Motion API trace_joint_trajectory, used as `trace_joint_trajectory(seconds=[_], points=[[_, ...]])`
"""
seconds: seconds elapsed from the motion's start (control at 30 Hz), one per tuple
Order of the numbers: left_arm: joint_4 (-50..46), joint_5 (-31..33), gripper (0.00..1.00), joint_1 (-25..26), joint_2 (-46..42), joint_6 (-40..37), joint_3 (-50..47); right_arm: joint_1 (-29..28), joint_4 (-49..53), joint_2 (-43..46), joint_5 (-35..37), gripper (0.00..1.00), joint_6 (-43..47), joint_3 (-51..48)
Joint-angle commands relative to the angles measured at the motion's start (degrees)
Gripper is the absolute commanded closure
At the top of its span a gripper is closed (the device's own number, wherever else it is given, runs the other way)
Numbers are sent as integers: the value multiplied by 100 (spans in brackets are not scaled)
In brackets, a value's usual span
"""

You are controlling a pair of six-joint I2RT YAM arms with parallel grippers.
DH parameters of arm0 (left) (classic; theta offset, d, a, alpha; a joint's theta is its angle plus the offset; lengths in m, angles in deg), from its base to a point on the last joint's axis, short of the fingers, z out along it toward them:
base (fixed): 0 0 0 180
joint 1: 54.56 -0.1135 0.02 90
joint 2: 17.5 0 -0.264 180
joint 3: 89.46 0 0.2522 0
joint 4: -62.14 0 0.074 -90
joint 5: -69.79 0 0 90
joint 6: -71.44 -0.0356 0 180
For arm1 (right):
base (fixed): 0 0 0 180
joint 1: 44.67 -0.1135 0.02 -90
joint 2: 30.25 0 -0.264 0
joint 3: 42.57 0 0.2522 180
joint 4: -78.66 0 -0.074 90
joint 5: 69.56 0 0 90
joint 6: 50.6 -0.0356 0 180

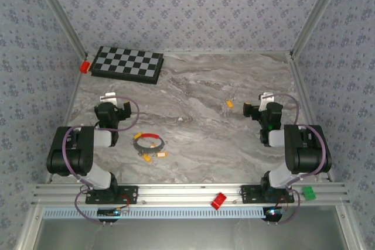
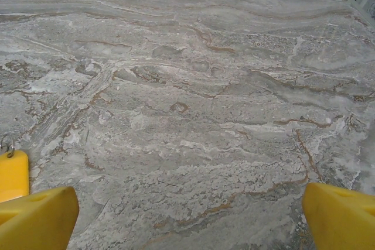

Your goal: Put the keys on the keyring

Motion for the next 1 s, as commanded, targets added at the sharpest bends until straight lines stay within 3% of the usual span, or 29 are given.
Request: trace_joint_trajectory(seconds=[0.0, 0.23, 0.7, 0.83, 0.97], points=[[138, -79, 0, -31, 11, -23, 109, 37, 37, 60, -99, 0, -13, 98], [153, -75, 0, -40, 13, -17, 97, 39, 34, 61, -98, 0, -6, 106], [118, -82, 0, -40, -32, -40, 110, -87, -117, 77, 677, 1, -106, 40], [-1761, 26, 0, -40, -639, 4, 883, -197, 20, 501, 1222, 1, -154, -72], [-4057, 1232, 0, -30, -1211, 1011, 2089, -357, 1174, 1510, 1869, 0, -291, 140]])
